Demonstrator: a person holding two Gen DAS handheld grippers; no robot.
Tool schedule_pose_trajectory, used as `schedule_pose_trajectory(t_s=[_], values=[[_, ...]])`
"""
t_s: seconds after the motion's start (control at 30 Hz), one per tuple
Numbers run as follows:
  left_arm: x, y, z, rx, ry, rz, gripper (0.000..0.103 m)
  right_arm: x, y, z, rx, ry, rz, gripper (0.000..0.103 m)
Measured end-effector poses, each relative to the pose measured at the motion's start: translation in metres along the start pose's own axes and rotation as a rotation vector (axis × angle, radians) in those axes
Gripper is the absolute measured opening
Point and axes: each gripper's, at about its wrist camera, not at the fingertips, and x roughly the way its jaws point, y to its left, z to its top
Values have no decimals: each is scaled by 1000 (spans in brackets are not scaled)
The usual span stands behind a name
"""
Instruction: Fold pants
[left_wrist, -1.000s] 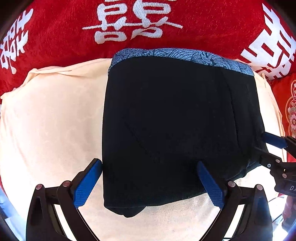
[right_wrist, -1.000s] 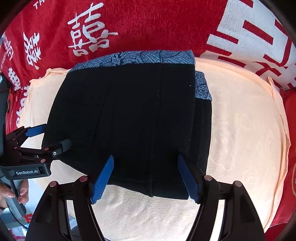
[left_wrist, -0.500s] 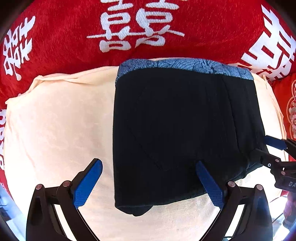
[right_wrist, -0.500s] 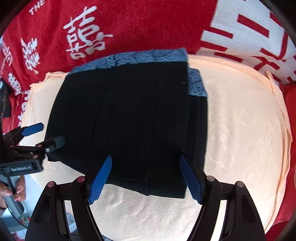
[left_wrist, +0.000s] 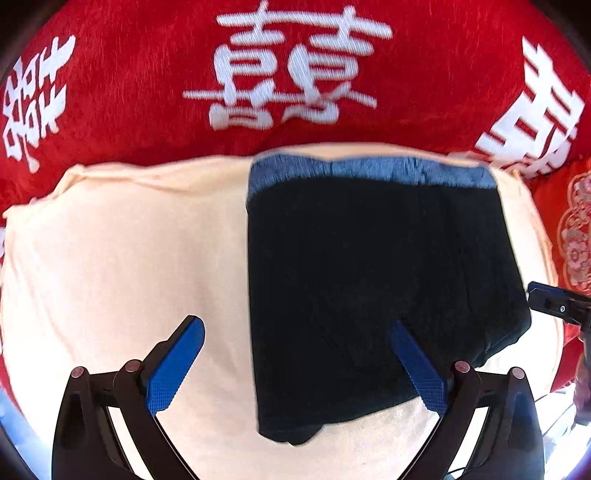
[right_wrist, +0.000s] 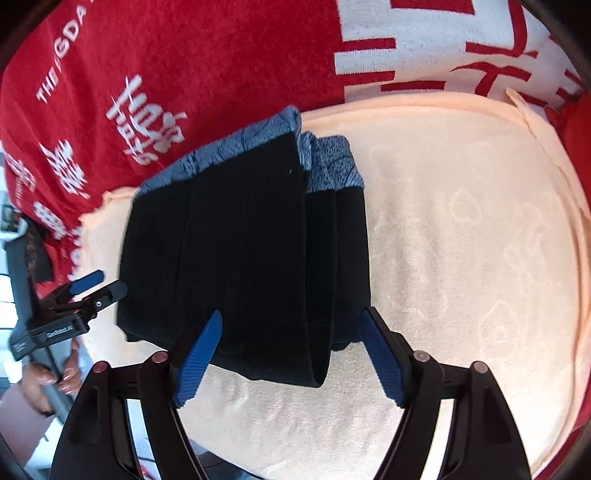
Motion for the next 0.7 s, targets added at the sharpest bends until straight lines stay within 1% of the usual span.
schedule_pose_trajectory(t_s=[0.03, 0.1, 0.13, 0.17, 0.2, 0.27, 0.37, 0.43, 0.53, 0.6, 0.67, 0.7], values=[[1, 5, 4, -2, -3, -17, 101, 0, -5, 3, 8, 2, 27, 82], [5, 18, 12, -13, 11, -74, 101, 1, -16, 8, 29, 3, 68, 84], [9, 26, 16, -19, 24, -99, 101, 3, -21, 12, 42, 7, 92, 87], [13, 33, 20, -27, 34, -125, 101, 5, -26, 15, 54, 9, 111, 93], [18, 40, 24, -33, 49, -162, 101, 7, -31, 18, 69, 11, 134, 94], [28, 48, 26, -42, 78, -202, 101, 14, -43, 24, 101, 27, 168, 94], [47, 57, 33, -45, 113, -270, 101, 27, -54, 30, 110, 55, 221, 94], [55, 57, 32, -42, 135, -308, 101, 37, -58, 33, 104, 76, 259, 94], [68, 47, 29, -18, 165, -369, 101, 54, -62, 38, 86, 103, 334, 94], [74, 39, 29, -6, 172, -388, 101, 62, -65, 41, 79, 116, 377, 94], [80, 33, 32, -2, 167, -400, 101, 69, -63, 47, 75, 122, 443, 94], [81, 30, 32, -4, 162, -401, 101, 73, -62, 50, 81, 131, 450, 94]])
